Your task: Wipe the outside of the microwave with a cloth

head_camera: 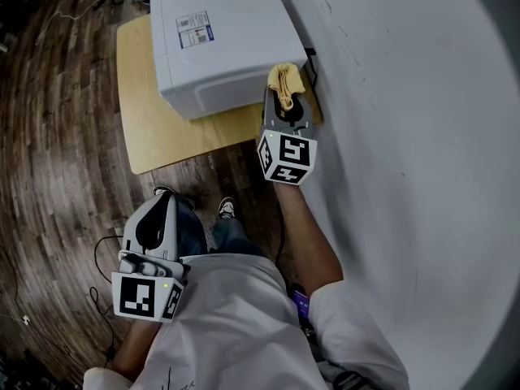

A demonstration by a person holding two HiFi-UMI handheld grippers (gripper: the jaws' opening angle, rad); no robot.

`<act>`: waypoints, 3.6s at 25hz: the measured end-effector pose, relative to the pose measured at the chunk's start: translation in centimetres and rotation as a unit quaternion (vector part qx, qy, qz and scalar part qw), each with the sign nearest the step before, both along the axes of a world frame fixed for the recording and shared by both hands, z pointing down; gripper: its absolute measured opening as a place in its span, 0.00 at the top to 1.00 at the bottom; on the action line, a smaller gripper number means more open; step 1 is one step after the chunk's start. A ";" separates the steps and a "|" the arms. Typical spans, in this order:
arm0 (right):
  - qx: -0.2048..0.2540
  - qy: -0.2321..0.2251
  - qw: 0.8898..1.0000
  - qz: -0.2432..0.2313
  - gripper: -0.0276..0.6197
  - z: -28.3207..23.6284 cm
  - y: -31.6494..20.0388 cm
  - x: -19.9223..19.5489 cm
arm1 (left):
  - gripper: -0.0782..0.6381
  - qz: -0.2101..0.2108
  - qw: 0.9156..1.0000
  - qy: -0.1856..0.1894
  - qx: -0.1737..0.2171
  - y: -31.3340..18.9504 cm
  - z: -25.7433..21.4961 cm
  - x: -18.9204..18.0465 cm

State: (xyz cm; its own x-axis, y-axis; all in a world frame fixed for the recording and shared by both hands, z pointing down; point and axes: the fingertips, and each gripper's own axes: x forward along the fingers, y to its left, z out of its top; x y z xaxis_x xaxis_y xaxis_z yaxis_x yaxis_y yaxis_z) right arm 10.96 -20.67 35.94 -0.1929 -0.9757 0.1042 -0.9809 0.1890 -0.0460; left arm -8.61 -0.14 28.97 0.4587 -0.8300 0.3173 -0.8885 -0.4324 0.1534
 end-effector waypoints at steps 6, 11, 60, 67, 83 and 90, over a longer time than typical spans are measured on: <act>-0.002 -0.002 1.000 -0.019 0.78 0.2 0.4 -1.4 | 0.90 -0.001 1.000 0.008 0.000 -0.2 0.0 0.2; -0.005 0.001 0.999 -0.047 0.78 0.3 1.0 -3.6 | 0.90 -0.003 1.000 0.007 -0.002 0.0 0.1 0.1; -0.026 -0.008 0.968 -0.249 0.78 1.7 4.5 -20.7 | 0.90 -0.016 0.999 0.020 -0.032 0.1 1.3 -0.6; -0.034 -0.006 0.952 -0.303 0.78 2.0 7.1 -24.1 | 0.90 -0.027 0.999 0.032 -0.034 0.7 1.1 -1.6; -0.057 -0.003 0.976 -0.211 0.78 3.1 6.5 -12.6 | 0.90 -0.003 0.997 0.067 -0.045 0.9 2.2 0.8; -0.061 0.006 0.989 -0.134 0.78 3.6 4.6 -4.5 | 0.90 0.005 0.998 0.048 -0.044 0.7 2.4 1.3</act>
State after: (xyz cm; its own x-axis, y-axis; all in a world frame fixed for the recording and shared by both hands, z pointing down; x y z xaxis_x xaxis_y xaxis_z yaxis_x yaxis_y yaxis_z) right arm 6.49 -16.08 39.54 -0.4400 -0.8700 0.2226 -0.8974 0.4353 -0.0725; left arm -7.32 0.58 31.36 0.4992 -0.7957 0.3429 -0.8632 -0.4225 0.2763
